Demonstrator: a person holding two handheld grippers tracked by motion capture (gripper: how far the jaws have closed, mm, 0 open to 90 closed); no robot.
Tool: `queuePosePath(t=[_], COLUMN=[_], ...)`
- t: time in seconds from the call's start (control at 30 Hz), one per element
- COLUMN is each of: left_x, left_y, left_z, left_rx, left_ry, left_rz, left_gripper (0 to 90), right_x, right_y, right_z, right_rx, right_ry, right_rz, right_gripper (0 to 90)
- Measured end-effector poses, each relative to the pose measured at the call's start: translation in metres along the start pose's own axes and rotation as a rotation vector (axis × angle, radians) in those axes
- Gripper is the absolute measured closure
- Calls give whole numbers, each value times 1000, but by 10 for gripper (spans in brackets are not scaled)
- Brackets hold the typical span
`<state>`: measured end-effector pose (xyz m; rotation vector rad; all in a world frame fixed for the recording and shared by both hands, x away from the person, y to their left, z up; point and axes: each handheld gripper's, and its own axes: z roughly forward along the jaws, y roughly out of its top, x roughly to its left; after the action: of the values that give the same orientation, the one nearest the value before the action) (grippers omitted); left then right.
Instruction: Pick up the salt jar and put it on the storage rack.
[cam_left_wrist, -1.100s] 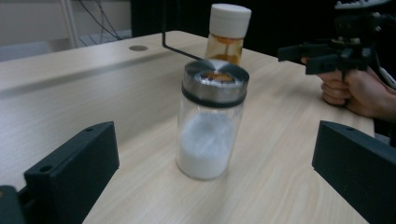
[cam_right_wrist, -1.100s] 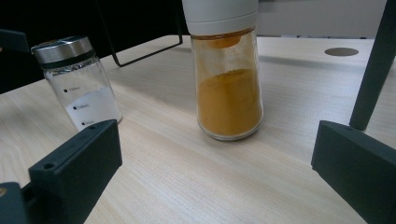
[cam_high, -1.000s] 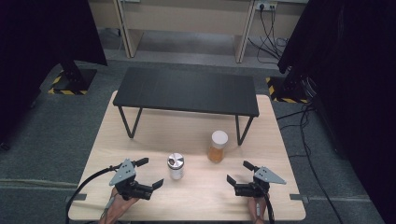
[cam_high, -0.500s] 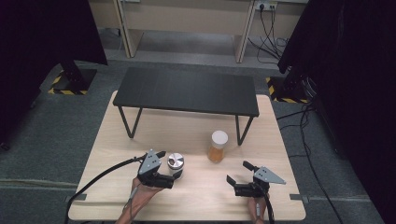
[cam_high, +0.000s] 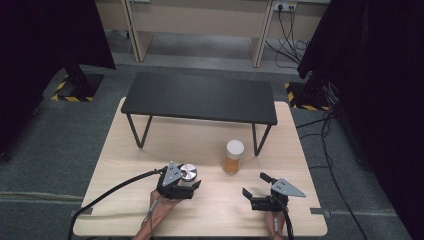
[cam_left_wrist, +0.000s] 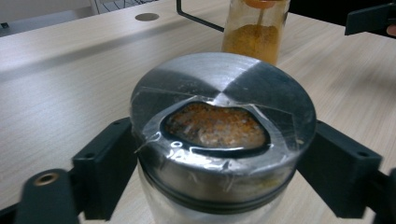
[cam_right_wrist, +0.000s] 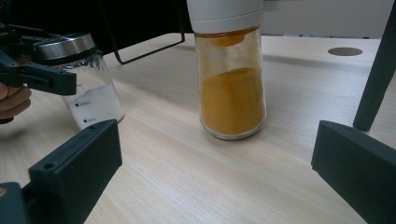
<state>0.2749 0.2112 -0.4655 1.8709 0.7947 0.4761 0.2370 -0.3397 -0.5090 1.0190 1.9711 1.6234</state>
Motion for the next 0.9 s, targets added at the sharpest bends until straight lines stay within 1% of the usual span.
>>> queuePosePath(t=[0.03, 0.1, 0.2, 0.33, 0.43, 0.63, 0.8, 0.9], left_x=[0, 2, 1, 0, -4, -7, -8, -5], left_y=[0, 0, 0, -1, -4, -6, -6, -3], left_z=[0, 0, 0, 0, 0, 0, -1, -4], left_rx=[0, -4, -8, -15, -27, -38, -35, -33], left_ry=[0, -7, 7, 10, 25, 30, 29, 13], left_rz=[0, -4, 3, 6, 10, 18, 22, 6], left_gripper=[210, 237, 302, 307, 309, 312, 313, 313], right_x=[0, 0, 0, 0, 1, 1, 1, 1], right_y=[0, 0, 0, 0, 0, 0, 0, 0], right_z=[0, 0, 0, 0, 0, 0, 0, 0], right_rx=[0, 2, 3, 2, 2, 1, 0, 0], right_ry=[0, 1, 0, -1, -1, -2, -2, -2], right_rz=[0, 0, -2, -3, -2, -1, -2, -2], right_gripper=[15, 16, 15, 15, 15, 15, 15, 15])
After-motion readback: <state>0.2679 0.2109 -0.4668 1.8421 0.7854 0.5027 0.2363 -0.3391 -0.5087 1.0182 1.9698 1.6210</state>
